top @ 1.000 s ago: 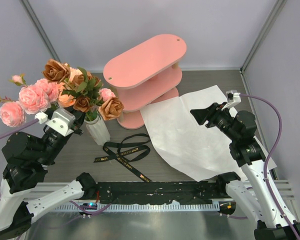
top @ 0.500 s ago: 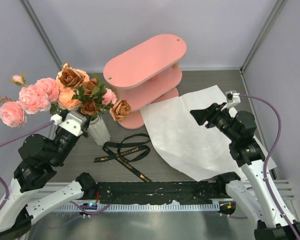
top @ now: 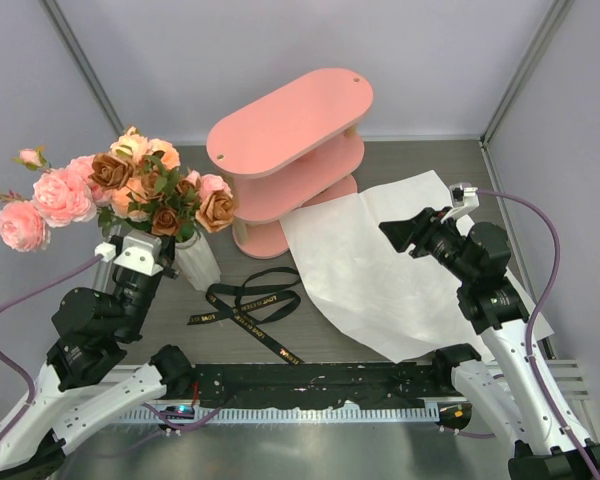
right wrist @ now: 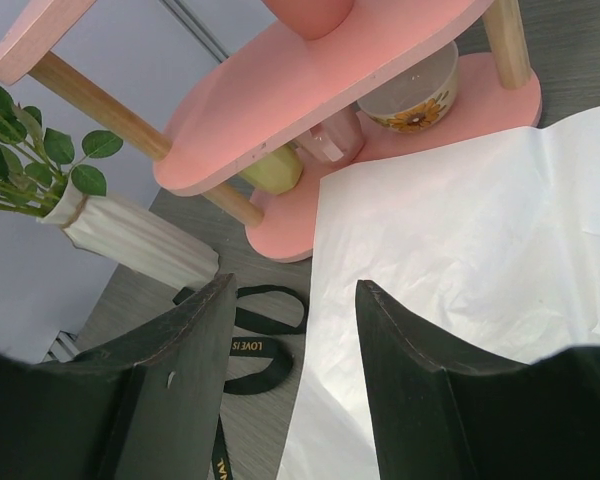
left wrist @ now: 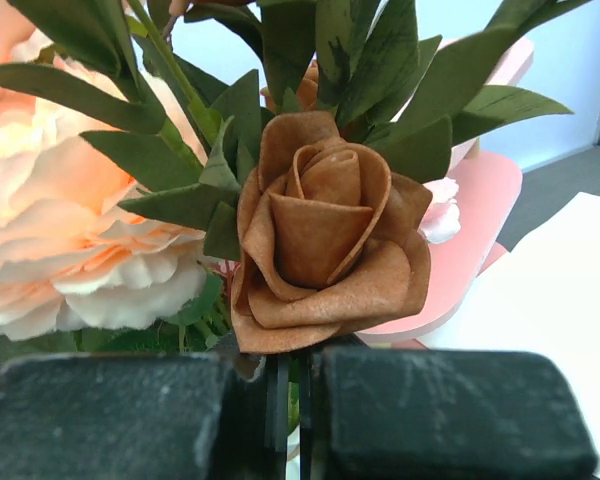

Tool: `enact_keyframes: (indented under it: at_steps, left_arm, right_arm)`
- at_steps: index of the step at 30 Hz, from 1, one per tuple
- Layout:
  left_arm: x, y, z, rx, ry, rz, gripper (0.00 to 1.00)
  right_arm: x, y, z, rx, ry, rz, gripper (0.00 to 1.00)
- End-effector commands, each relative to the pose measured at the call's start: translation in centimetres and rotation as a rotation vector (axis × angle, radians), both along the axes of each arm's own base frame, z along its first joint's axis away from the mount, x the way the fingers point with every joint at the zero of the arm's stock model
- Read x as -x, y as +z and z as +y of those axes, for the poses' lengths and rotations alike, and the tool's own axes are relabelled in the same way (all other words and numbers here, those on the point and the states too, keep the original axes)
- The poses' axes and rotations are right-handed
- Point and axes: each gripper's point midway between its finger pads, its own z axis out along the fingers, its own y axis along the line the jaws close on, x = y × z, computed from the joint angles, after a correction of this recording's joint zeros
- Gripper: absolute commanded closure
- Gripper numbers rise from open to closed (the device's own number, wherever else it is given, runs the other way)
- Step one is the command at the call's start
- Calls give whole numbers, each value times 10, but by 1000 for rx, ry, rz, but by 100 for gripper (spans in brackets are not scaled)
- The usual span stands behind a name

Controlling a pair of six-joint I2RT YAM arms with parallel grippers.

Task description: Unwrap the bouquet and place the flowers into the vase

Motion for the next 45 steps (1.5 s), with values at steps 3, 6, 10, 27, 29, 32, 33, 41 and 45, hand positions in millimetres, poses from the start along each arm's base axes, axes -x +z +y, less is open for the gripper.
enact_keyframes:
  at_steps: [3, 6, 10, 27, 29, 32, 33, 41, 45]
  left_arm:
    - [0, 0, 21, 129, 89, -16, 100]
    - [-1, -11, 23, 145, 103, 4, 100]
    - [-3, -25, 26, 176, 127, 20, 100]
    - [-6, -62, 34, 236, 189, 81, 100]
    - [-5, -60, 36, 245, 188, 75, 99]
    - [-2, -52, 37, 265, 173, 66, 87]
    - [0, -48, 36, 271, 161, 63, 84]
    - [6, -32, 35, 297, 118, 63, 31]
    - [11, -23, 38, 301, 105, 60, 22]
  right_arm:
    - [0, 15, 1, -25, 5, -51, 44]
    - [0, 15, 1, -23, 2, -52, 44]
    - [1, 15, 1, -27, 4, -49, 44]
    - [2, 14, 1, -27, 2, -49, 43]
    - [2, 13, 1, -27, 2, -46, 44]
    - [3, 13, 0, -25, 2, -47, 43]
    - [2, 12, 0, -23, 2, -43, 43]
    - [2, 14, 1, -27, 2, -48, 43]
    - [2, 14, 1, -27, 7, -46, 43]
